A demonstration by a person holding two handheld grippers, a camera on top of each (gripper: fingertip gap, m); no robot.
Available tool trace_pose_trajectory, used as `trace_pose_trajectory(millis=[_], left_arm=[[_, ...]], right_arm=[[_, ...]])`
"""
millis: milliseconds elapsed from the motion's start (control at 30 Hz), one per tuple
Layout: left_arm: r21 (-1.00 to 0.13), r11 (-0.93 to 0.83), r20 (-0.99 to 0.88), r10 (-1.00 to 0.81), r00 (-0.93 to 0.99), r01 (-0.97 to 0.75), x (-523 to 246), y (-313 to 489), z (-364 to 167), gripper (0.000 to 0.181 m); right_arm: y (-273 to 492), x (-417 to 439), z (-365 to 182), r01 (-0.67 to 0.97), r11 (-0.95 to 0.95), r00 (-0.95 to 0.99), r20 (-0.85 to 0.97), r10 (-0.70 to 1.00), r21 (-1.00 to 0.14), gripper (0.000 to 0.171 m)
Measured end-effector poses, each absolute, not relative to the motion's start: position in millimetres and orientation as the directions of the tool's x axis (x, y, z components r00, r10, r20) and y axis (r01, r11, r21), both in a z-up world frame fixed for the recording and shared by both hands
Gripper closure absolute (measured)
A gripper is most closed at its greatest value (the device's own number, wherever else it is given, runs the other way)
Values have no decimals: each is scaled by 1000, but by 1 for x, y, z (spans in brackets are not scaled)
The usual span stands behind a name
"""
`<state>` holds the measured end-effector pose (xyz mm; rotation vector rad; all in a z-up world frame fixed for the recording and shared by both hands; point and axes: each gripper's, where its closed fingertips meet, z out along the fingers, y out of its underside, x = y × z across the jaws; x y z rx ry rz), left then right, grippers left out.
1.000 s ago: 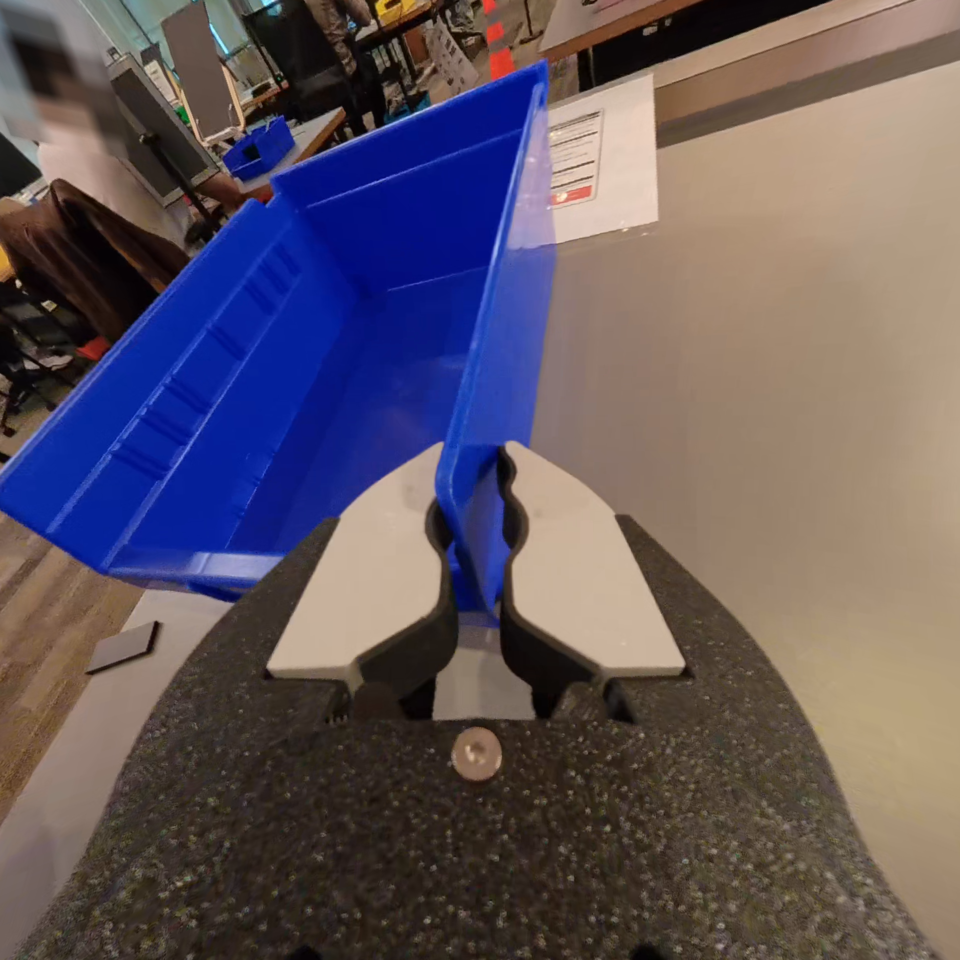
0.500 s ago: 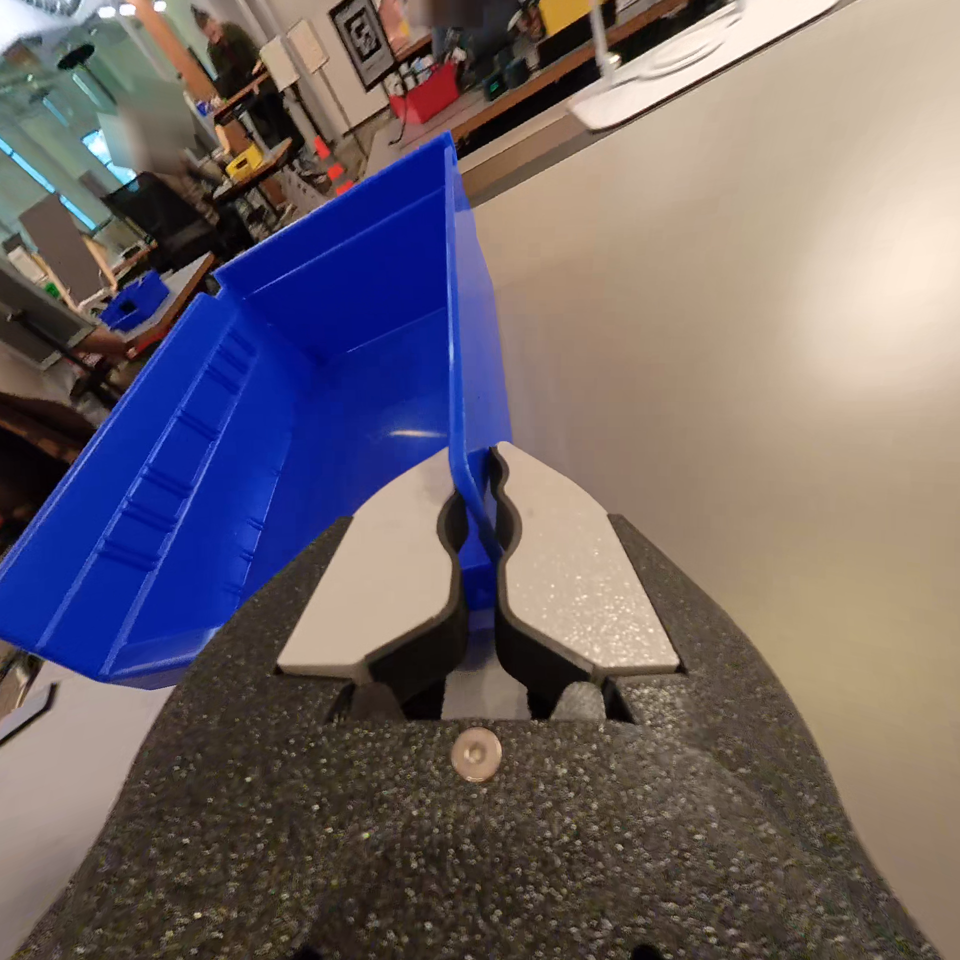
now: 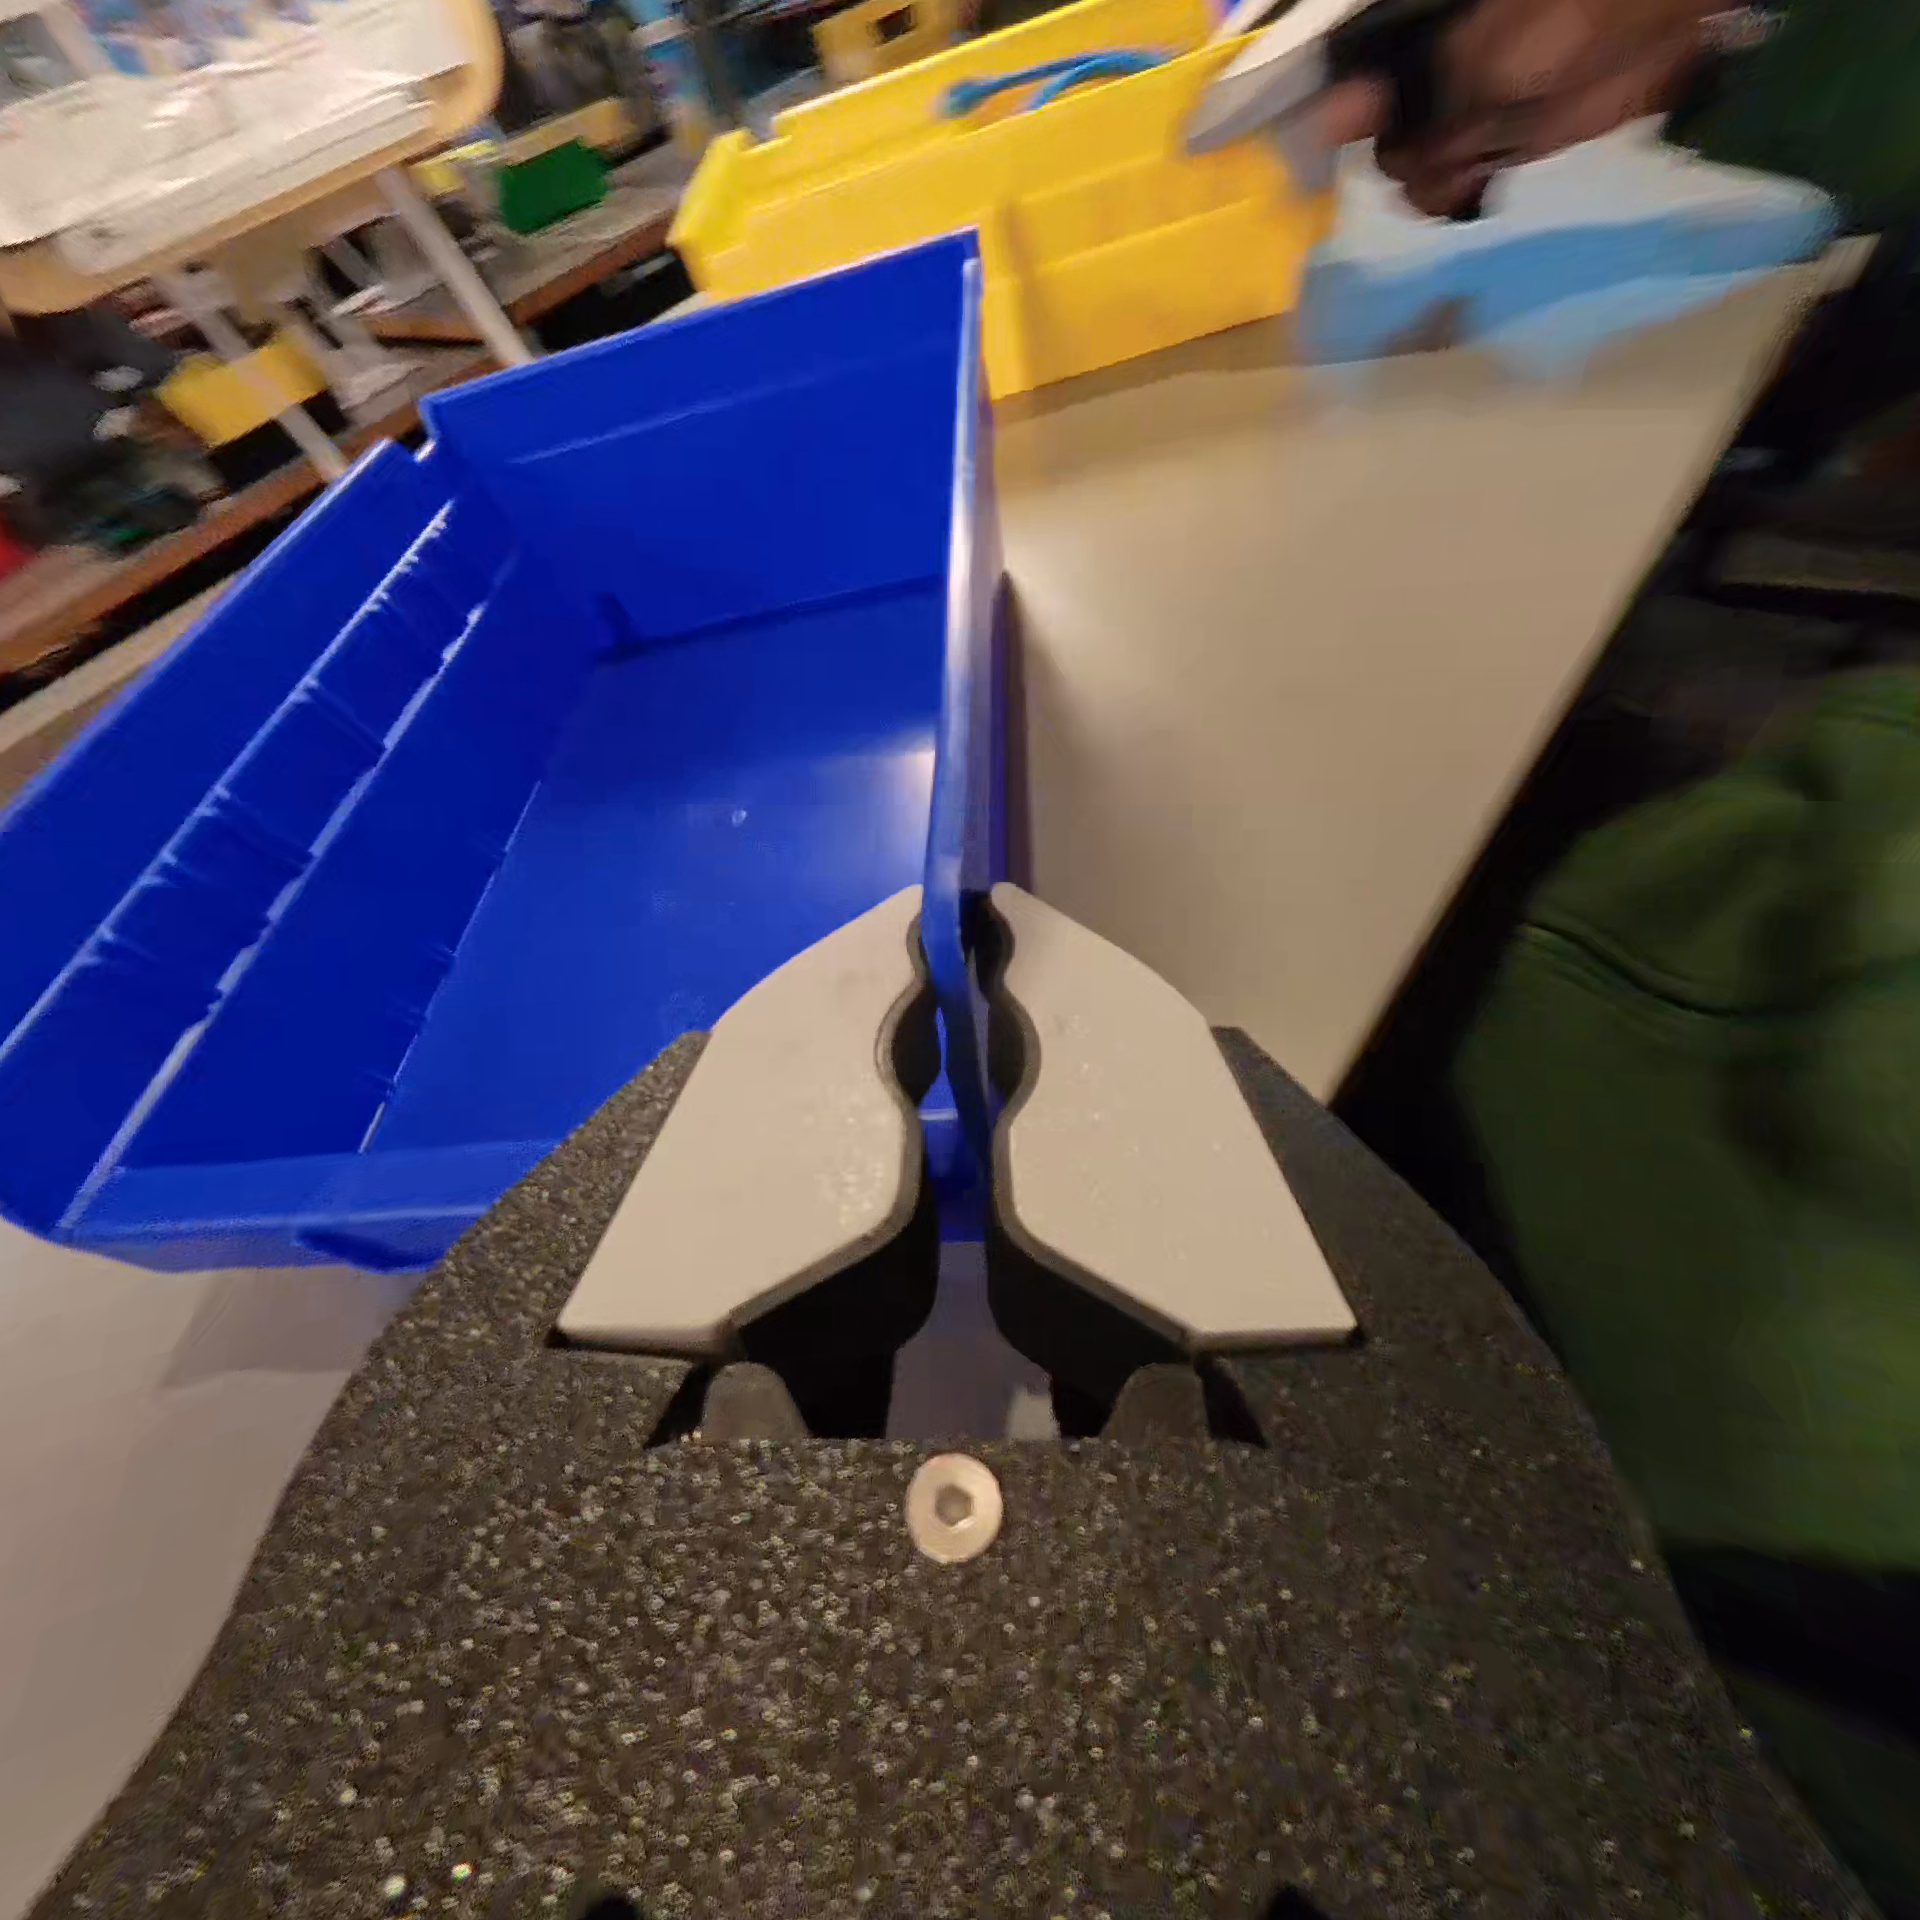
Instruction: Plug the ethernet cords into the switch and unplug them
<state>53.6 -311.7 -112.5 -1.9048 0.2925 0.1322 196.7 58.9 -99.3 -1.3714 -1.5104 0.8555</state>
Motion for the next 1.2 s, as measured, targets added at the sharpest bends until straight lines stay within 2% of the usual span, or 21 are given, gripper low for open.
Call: trace_pose_trajectory(millis=[167, 300, 533, 633, 700, 767, 867, 1000, 1133, 1200], left_arm=[[-931, -221, -175, -427, 887, -290, 84, -343, -112, 175], [-933, -174, -158, -587, 794, -315, 105, -354, -112, 175], [-929, -168, -115, -714, 691, -328, 127, -339, -112, 176], [-928, -167, -115, -722, 683, -333, 130, -336, -112, 176], [-935, -158, -118, -705, 700, -317, 128, -336, -110, 173], [-958, -136, -92, -689, 719, -254, 127, -340, -100, 150], [-984, -83, -62, -673, 737, -158, 127, -351, -76, 136], [-997, -50, -27, -506, 862, -61, 97, -343, -33, 129], [-967, -194, 182, -70, 981, 166, 10, -280, -4, 118], [-939, -256, 225, 48, 973, 230, -20, -242, -2, 117]], right_arm=[[43, 168, -99, 341, 128, -155, 78, 985, -931, 168], [16, 144, -99, 322, 156, -284, 62, 957, -934, 168], [-32, 100, -99, 291, 190, -462, 36, 886, -938, 168], [-19, 92, -94, 275, 224, -379, 109, 919, -935, 153], [0, 100, -83, 245, 214, -290, 140, 947, -946, 146], [25, 117, -68, 227, 189, -189, 147, 971, -955, 136], [51, 162, -38, 192, 140, -29, 137, 990, -971, 132], [-23, 239, -5, 143, 221, -138, 202, 970, -965, 125], [-125, 291, -24, 277, 461, -333, 366, 869, -843, 120], [-164, 301, -33, 306, 544, -411, 407, 816, -781, 116]])
